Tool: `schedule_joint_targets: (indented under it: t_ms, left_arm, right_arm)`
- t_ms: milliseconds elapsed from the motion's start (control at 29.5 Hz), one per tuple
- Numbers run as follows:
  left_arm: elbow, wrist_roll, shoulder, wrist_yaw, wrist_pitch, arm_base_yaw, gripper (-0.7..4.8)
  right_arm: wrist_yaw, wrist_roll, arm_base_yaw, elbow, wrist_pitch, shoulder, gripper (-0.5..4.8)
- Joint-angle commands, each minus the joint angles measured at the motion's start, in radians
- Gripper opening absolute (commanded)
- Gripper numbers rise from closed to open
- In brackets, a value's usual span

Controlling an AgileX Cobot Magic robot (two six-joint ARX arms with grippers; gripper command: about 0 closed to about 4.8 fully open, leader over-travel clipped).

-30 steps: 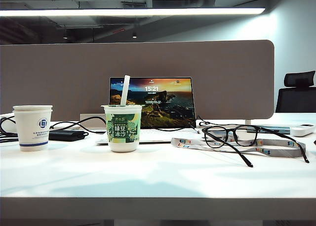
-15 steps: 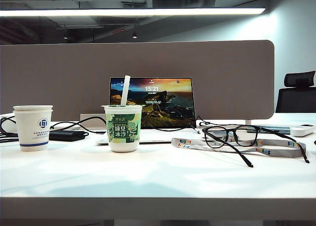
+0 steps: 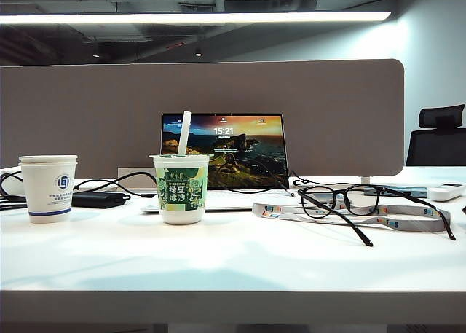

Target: Pick up the black phone, pick up the charger plug, insert the charger plug into the phone's charging port, and finally place the connected phone back on the desk.

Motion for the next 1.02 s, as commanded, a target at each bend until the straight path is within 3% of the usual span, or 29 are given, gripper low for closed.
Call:
schedule_joint_targets:
  t_ms: [34,339,508,609,812,1016]
  left_arm:
    - [0.007,0.009,0.001,-0.033,0.003,0.005,-0.06]
    - [0.007,0.037,0.001,-0.004,-0.003,0.006,-0.06]
    - [0.007,0.132,0.001,0.128,-0.143,0.006,-0.06]
    - [0.007,0.191,0.001,0.185,-0.253,0.006,-0.06]
    - [0.008,0.323,0.001,0.197,-0.422,0.006,-0.06]
    - [0.036,0.488,0.001,0.196,-0.644,0.006,-0.06]
  right_arm:
    - [-0.025,-0.009,-0.007,0.005,-0.012,-0.017,4.08]
    - [-0.105,-0.014,-0.198,0.005,-0.145,-0.107,4.09]
    - [-0.183,-0.017,-0.319,0.005,-0.235,-0.153,4.08]
    - [-0.23,-0.058,-0.372,0.005,-0.319,-0.178,3.81]
    - [-0.292,-0.225,-0.383,0.005,-0.569,-0.212,3.61]
    - [-0.309,-0.317,-0.378,0.005,-0.743,-0.22,4.02]
